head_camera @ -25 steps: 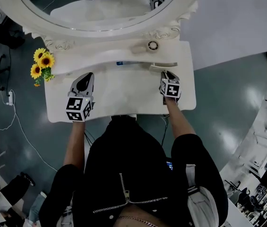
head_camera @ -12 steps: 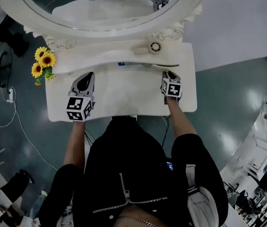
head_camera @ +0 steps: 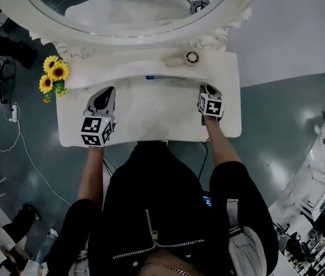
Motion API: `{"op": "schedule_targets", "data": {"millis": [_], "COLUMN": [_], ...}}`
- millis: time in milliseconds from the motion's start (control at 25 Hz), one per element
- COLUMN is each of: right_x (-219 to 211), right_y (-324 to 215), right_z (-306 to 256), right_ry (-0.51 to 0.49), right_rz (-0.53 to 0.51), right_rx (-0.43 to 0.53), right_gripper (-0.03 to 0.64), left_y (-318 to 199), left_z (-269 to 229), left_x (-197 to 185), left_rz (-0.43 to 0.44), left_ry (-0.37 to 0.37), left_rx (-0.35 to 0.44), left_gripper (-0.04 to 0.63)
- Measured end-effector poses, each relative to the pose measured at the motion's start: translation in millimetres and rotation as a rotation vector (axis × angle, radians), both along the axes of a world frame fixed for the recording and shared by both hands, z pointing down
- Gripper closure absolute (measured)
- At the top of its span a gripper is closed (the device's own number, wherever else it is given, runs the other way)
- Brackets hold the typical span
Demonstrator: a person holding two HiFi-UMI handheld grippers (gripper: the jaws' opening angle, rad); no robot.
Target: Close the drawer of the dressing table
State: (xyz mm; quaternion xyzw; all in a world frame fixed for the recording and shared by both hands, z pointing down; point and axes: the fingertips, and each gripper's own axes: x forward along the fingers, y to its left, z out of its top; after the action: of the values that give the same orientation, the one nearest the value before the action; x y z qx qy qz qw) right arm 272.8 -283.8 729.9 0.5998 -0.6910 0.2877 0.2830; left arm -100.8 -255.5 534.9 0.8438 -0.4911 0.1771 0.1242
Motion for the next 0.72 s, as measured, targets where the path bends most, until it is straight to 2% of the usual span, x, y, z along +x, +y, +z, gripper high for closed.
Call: {"op": "schedule_targets", "data": {"millis": [720], "right_x": [0.6], "right_y": [-18.5], "right_z": [-0.4], "right_ry": [0.014], "right_rz": [-0.006], "right_rx": [0.004], "right_gripper": [0.517], "left_y": [-2.0], "left_z": [4.5], "left_x": [-10.6], "left_rz": [-0.014], "left_ry": [-0.003], "left_rx": [-0.012], "left_gripper": [0.574]}}
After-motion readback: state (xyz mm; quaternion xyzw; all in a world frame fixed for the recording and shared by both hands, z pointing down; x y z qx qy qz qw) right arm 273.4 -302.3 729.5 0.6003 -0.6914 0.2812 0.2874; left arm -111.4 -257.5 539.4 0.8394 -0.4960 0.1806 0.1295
